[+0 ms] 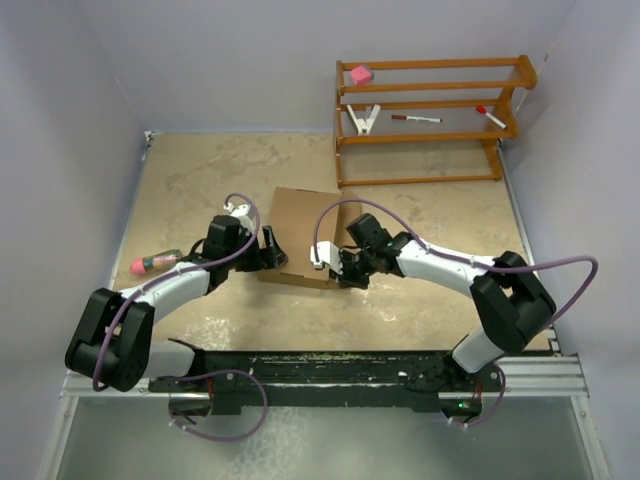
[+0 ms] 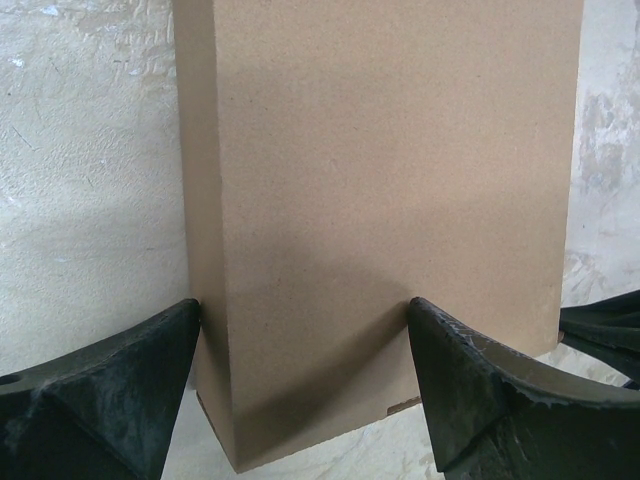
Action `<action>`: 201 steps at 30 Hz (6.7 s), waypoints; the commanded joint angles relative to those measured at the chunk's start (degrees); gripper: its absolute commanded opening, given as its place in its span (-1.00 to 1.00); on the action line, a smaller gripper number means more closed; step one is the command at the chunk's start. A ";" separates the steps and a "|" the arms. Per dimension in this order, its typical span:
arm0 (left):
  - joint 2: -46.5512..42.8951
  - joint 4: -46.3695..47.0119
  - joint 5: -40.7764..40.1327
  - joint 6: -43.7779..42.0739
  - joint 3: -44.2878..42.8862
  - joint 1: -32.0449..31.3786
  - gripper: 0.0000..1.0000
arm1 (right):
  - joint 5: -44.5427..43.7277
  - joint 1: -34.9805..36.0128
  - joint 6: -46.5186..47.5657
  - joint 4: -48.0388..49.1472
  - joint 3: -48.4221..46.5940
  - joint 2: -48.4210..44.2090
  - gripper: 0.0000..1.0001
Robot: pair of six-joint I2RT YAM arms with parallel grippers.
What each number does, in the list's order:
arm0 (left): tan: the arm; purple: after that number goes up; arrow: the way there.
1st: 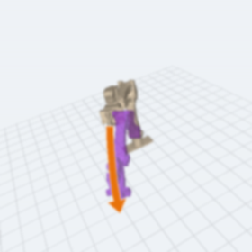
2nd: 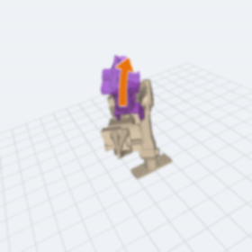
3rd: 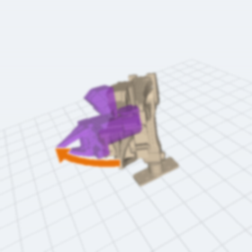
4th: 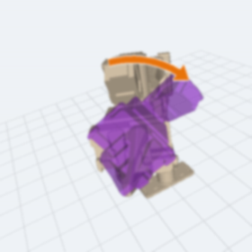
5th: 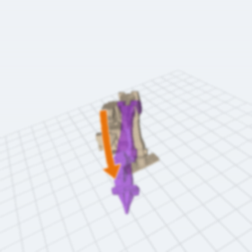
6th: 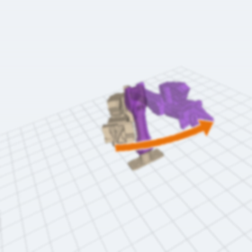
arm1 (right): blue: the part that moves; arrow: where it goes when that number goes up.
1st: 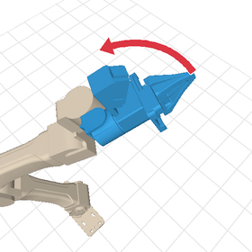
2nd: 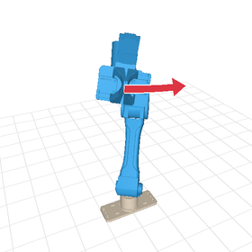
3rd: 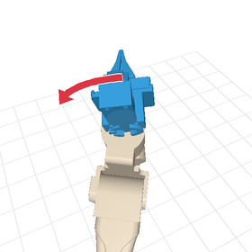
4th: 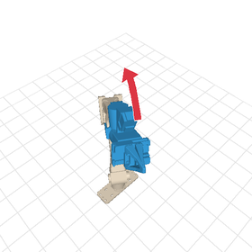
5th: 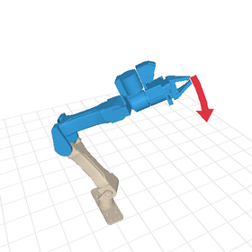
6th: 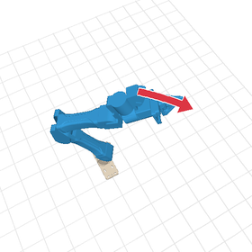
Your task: Fold the paper box
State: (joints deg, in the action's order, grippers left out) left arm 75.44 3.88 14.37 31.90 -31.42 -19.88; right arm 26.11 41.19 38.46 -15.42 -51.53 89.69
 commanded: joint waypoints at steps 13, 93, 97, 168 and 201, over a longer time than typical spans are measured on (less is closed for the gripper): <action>0.39 0.52 -0.66 -1.01 -1.85 0.19 0.74 | 0.10 -2.20 -0.48 -4.73 -3.78 3.56 -1.00; 1.98 0.76 3.37 -0.89 -2.82 0.15 0.73 | -1.21 1.53 -3.56 -4.74 -5.69 3.91 -1.00; 2.09 0.69 3.47 -0.90 -2.94 0.19 0.73 | 0.64 1.69 -2.60 -4.59 -5.67 2.68 -1.00; 0.68 -0.56 2.60 2.56 -1.36 0.05 0.72 | -2.83 2.74 -11.57 4.01 -6.79 -1.56 -1.00; 2.55 0.73 -7.63 9.69 -0.84 -6.58 0.67 | 0.77 7.22 -14.61 5.75 -7.71 4.24 -0.96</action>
State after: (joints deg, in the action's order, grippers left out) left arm 77.30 5.74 2.52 38.92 -32.69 -24.53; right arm 22.46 46.98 23.49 -18.96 -56.69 93.76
